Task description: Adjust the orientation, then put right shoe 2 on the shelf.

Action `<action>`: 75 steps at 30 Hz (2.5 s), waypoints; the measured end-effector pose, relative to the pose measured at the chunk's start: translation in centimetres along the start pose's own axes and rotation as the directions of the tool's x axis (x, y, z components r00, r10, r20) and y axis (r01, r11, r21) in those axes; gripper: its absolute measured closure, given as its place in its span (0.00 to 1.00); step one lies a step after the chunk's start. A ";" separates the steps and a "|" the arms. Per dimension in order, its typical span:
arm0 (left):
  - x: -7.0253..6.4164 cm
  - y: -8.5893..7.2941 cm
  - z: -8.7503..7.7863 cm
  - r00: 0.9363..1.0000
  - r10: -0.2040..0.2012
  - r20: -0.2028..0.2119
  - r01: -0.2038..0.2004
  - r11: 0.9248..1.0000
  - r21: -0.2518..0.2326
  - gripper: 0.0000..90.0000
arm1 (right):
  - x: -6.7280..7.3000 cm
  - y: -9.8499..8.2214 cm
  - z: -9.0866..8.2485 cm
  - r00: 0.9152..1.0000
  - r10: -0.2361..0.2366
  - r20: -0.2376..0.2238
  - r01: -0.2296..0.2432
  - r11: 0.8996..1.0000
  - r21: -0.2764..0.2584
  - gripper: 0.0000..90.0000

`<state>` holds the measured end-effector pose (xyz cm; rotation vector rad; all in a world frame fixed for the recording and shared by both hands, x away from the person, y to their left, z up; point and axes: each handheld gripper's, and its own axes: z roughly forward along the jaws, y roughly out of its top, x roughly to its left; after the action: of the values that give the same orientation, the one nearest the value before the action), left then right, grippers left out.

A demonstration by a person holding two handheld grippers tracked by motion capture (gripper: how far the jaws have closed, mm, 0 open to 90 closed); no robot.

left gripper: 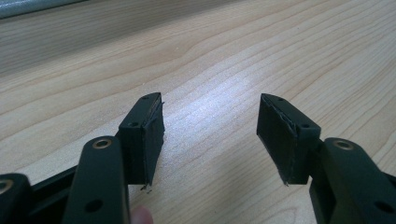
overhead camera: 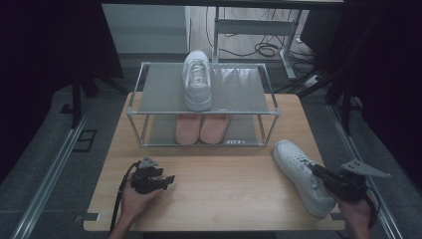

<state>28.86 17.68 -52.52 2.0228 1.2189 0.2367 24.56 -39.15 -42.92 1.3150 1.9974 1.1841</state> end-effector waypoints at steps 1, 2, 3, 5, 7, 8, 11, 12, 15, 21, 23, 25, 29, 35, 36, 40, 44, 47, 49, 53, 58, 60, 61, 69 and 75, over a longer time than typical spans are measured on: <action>0.0 0.0 0.0 1.000 0.000 0.000 0.000 1.000 -0.001 0.46 | -0.1 0.1 0.0 1.000 -0.001 0.002 0.001 1.000 0.003 0.91; 0.0 0.0 0.0 1.000 -0.001 0.000 0.001 1.000 -0.001 0.46 | -0.2 0.2 0.0 1.000 -0.003 0.002 0.003 1.000 0.003 0.89; 0.0 0.0 0.0 1.000 -0.002 0.001 0.002 1.000 -0.002 0.46 | -0.3 0.3 0.0 1.000 -0.004 0.001 0.004 1.000 0.004 0.88; 0.0 0.0 0.0 1.000 -0.001 0.002 0.001 1.000 -0.003 0.46 | -0.5 0.4 0.0 1.000 -0.008 0.001 0.008 1.000 0.008 0.85; 0.0 0.0 0.1 1.000 -0.001 0.002 0.001 1.000 0.000 0.46 | -0.7 0.5 0.1 1.000 -0.005 0.001 0.005 1.000 0.013 0.83; 0.0 0.0 0.1 1.000 0.000 0.003 0.000 1.000 0.002 0.46 | -0.8 0.5 0.1 1.000 -0.003 0.000 0.003 1.000 0.016 0.83; 0.0 0.0 0.0 1.000 0.003 0.002 -0.003 1.000 0.001 0.46 | -1.1 0.5 0.3 1.000 0.002 0.005 -0.002 1.000 0.022 0.81; 0.0 0.0 0.0 1.000 0.001 0.002 -0.001 1.000 0.000 0.46 | -1.2 0.5 0.3 1.000 0.002 0.006 -0.003 1.000 0.026 0.80; 0.0 0.0 -0.1 1.000 -0.002 0.003 0.002 1.000 -0.004 0.46 | -1.6 0.4 0.3 1.000 0.012 0.005 -0.012 1.000 0.028 0.79; -0.2 0.1 0.0 1.000 0.002 0.005 -0.002 1.000 0.000 0.46 | -2.5 0.1 0.4 1.000 0.030 0.010 -0.030 0.999 0.044 0.77; -0.2 0.1 0.1 1.000 0.001 0.005 -0.001 1.000 0.001 0.46 | -2.7 -0.1 0.5 0.999 0.035 0.011 -0.035 0.998 0.053 0.77; -0.1 0.1 0.0 1.000 0.003 0.003 -0.003 1.000 0.000 0.46 | -3.0 -0.2 0.6 0.999 0.039 0.015 -0.039 0.997 0.061 0.76; -0.2 0.1 0.0 1.000 0.002 0.005 -0.002 1.000 0.000 0.46 | -3.3 -0.5 0.7 0.998 0.050 0.023 -0.052 0.996 0.070 0.74; -0.2 0.1 0.1 1.000 0.006 0.006 -0.006 1.000 0.004 0.46 | -3.2 -0.9 0.9 0.998 0.052 0.033 -0.054 0.996 0.076 0.70; -0.2 0.1 0.1 1.000 0.006 0.006 -0.006 1.000 0.005 0.46 | -3.2 -1.0 0.9 0.998 0.051 0.036 -0.053 0.996 0.078 0.70; -0.2 0.1 0.2 1.000 0.006 0.006 -0.006 1.000 0.006 0.46 | -3.4 -1.1 1.5 0.997 0.035 0.065 -0.042 0.993 0.112 0.68; -0.3 0.0 0.2 1.000 0.004 0.008 -0.004 1.000 0.009 0.46 | -3.8 -1.4 2.5 0.997 0.024 0.078 -0.035 0.988 0.152 0.66; -0.3 0.0 0.3 1.000 0.007 0.010 -0.007 1.000 0.012 0.46 | -4.0 -1.6 3.3 0.996 0.021 0.084 -0.035 0.984 0.173 0.66; -0.3 0.0 0.3 1.000 0.008 0.010 -0.008 1.000 0.014 0.46 | -4.1 -1.7 3.7 0.996 0.019 0.086 -0.035 0.983 0.179 0.68; -0.2 0.0 0.3 1.000 0.008 0.009 -0.008 1.000 0.014 0.46 | -4.2 -1.7 3.8 0.996 0.014 0.090 -0.029 0.985 0.172 0.76; -0.3 0.0 0.3 1.000 0.006 0.009 -0.006 1.000 0.013 0.46 | -4.3 -1.8 3.7 0.994 0.020 0.110 -0.037 0.987 0.158 0.86; -0.3 0.0 0.3 1.000 0.006 0.009 -0.006 1.000 0.013 0.46 | -4.3 -1.9 3.7 0.993 0.025 0.113 -0.041 0.989 0.145 0.88; -0.3 0.0 0.3 1.000 0.005 0.008 -0.005 1.000 0.014 0.46 | -4.3 -1.9 3.6 0.993 0.030 0.111 -0.046 0.989 0.139 0.88; -0.1 0.0 0.3 1.000 0.003 0.007 -0.003 1.000 0.014 0.46 | -4.1 -2.1 3.4 0.993 0.078 0.088 -0.086 0.992 0.090 0.89; -0.2 0.0 0.3 1.000 0.003 0.007 -0.004 1.000 0.013 0.46 | -3.8 -2.1 2.6 0.992 0.104 0.073 -0.108 0.993 0.048 0.90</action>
<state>28.92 17.37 -52.65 2.0358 1.2156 0.2232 27.13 -41.91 -46.39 1.4842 1.9416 1.1233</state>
